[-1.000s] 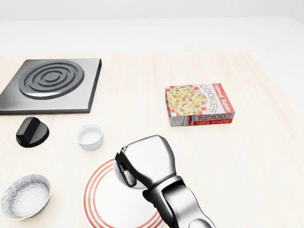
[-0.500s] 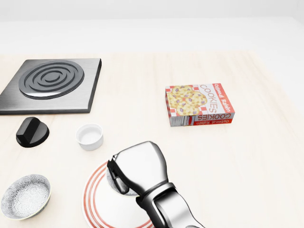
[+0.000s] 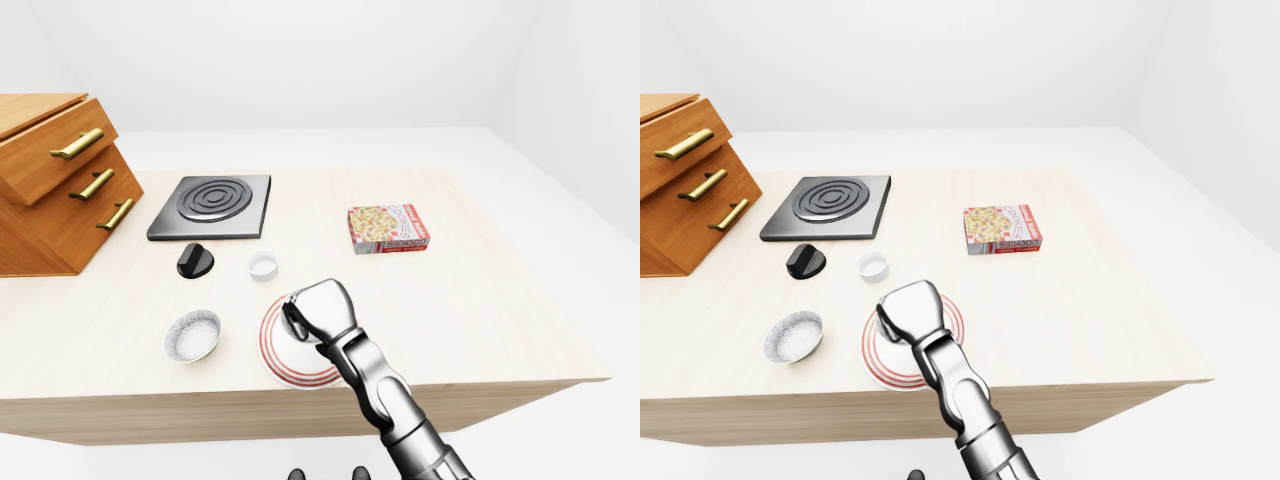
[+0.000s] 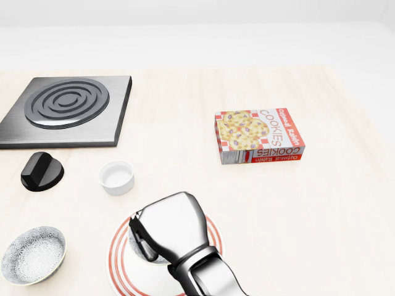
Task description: Pick the akita bowl next to the plate and place it on the plate.
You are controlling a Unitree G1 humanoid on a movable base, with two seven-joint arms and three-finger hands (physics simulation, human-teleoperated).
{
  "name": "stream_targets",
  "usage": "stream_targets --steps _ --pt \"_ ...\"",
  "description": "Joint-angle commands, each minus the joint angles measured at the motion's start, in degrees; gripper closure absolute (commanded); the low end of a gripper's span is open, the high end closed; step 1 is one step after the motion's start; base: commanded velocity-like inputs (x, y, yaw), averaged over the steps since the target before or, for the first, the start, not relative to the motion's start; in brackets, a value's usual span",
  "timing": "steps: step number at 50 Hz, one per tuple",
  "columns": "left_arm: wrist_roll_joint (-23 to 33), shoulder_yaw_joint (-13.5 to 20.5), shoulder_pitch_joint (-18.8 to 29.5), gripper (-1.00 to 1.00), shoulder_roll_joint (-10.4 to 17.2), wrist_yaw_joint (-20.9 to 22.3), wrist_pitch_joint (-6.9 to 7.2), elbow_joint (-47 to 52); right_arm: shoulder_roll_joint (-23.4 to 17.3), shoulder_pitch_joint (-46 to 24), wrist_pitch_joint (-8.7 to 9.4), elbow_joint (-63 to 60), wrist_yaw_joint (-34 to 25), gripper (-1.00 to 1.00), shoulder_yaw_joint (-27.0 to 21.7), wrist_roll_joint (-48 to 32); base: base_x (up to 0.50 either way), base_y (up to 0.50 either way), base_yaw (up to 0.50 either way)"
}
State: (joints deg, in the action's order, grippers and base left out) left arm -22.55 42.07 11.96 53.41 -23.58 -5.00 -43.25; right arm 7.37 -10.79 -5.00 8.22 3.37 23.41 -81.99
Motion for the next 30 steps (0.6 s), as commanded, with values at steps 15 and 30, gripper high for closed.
stream_targets --steps 15,30 --pt "0.1 0.0 0.0 -1.0 -0.1 -0.1 0.0 0.2 0.9 0.1 0.0 3.0 2.7 1.0 1.5 -1.3 0.0 0.0 0.0" --pt "0.1 -0.2 0.2 -1.0 -0.2 0.0 0.0 -0.2 1.5 -2.1 0.0 7.4 5.2 1.0 0.8 -2.5 0.0 0.0 0.0"
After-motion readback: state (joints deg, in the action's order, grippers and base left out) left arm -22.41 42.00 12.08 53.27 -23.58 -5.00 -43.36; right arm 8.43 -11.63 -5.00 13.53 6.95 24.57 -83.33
